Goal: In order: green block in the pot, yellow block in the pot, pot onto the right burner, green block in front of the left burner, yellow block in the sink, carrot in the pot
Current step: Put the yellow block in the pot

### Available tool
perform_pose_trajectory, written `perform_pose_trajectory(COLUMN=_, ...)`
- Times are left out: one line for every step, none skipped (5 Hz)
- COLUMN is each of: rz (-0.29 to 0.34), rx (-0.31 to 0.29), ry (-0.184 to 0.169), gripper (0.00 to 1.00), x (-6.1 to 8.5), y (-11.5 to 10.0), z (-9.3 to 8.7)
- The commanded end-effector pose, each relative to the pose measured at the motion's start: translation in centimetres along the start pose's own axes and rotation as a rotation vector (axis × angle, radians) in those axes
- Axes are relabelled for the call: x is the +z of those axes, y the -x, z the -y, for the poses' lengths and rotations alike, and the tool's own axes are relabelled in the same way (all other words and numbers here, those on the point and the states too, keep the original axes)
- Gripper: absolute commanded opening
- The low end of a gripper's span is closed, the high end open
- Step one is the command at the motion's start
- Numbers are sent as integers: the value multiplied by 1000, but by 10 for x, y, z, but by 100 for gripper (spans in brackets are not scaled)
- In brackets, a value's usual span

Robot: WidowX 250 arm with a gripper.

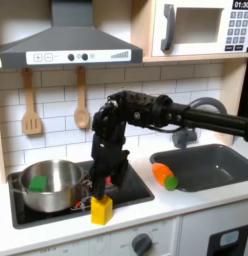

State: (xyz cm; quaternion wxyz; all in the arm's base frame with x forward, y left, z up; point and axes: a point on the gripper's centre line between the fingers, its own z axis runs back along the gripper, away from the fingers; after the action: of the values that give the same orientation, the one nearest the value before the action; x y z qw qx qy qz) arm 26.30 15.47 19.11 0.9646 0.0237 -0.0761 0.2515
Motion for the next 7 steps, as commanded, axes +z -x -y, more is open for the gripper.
perform_pose_trajectory(rz=-6, rx=-7, ry=-13, gripper=100, x=-6, y=2, z=-3)
perform_pose_trajectory(rz=-1, rx=-4, ry=-11, gripper=100, x=-7, y=0, z=-2)
perform_pose_trajectory(rz=-16, rx=-3, ry=-9, gripper=100, x=-12, y=-1, z=0)
perform_pose_trajectory(rz=-30, rx=5, ry=-13, gripper=100, x=-18, y=-1, z=-1)
perform_pose_trajectory(rz=-37, rx=10, ry=-16, gripper=100, x=-21, y=-3, z=-2)
perform_pose_trajectory(rz=-45, rx=11, ry=-16, gripper=100, x=-25, y=-5, z=-2)
perform_pose_trajectory(rz=-59, rx=15, ry=-12, gripper=100, x=-31, y=-3, z=-2)
